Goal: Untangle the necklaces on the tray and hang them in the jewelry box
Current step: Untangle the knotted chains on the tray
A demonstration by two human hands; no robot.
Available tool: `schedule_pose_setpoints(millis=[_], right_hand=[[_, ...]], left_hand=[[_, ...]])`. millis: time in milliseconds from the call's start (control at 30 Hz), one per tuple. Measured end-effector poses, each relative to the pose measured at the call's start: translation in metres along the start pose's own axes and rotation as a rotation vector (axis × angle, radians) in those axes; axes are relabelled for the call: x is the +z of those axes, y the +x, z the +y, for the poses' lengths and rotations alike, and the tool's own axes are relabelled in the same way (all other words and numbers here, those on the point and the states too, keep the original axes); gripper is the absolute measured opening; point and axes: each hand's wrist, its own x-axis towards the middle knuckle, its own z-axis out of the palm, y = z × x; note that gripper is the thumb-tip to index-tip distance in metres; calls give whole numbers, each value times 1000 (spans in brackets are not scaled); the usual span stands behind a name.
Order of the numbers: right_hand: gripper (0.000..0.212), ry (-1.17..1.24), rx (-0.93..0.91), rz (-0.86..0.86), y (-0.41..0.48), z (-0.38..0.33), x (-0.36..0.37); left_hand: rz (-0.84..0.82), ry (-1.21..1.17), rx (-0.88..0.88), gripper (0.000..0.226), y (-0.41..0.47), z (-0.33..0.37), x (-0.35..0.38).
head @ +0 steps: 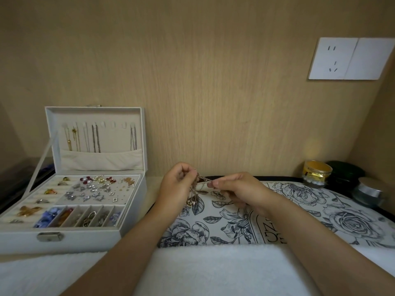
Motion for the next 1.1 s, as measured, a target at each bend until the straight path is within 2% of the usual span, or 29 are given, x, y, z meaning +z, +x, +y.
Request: schedule_pose_setpoints(millis=[67, 133, 200, 367, 500, 633, 700, 800, 967, 1100], right_hand=[[18, 10, 32, 34, 0, 0, 0], [18, 30, 53, 74, 3, 2, -1], [17, 25, 45, 113, 4, 3, -2], [15, -187, -63, 179, 7, 6, 1], [9, -282, -65, 102, 6, 6, -9], [2, -310, -49, -48, 2, 4, -16], [8, -346, -34, -125, 0, 3, -16], [17, -381, -48, -169, 1, 2, -15], [15, -113, -177, -115, -1, -7, -18], [17, 41, -220, -69, -2, -9, -22]], left_hand=[[-53, -49, -76, 21, 1, 3, 2], [-107, 17, -100, 30, 2, 1, 2], [-134, 92, -95, 34, 2, -2, 1], [-135, 306, -9, 36, 2, 0, -3], [-187, 351, 0, 29, 5, 5, -8], [-297, 210, -141, 28, 1, 12, -6], [-320, 123, -219, 33, 1, 14, -3], [-304, 118, -207, 30, 1, 20, 1], [-313, 287, -75, 23, 3, 32, 7], [-348, 315, -39, 22, 12, 44, 10]])
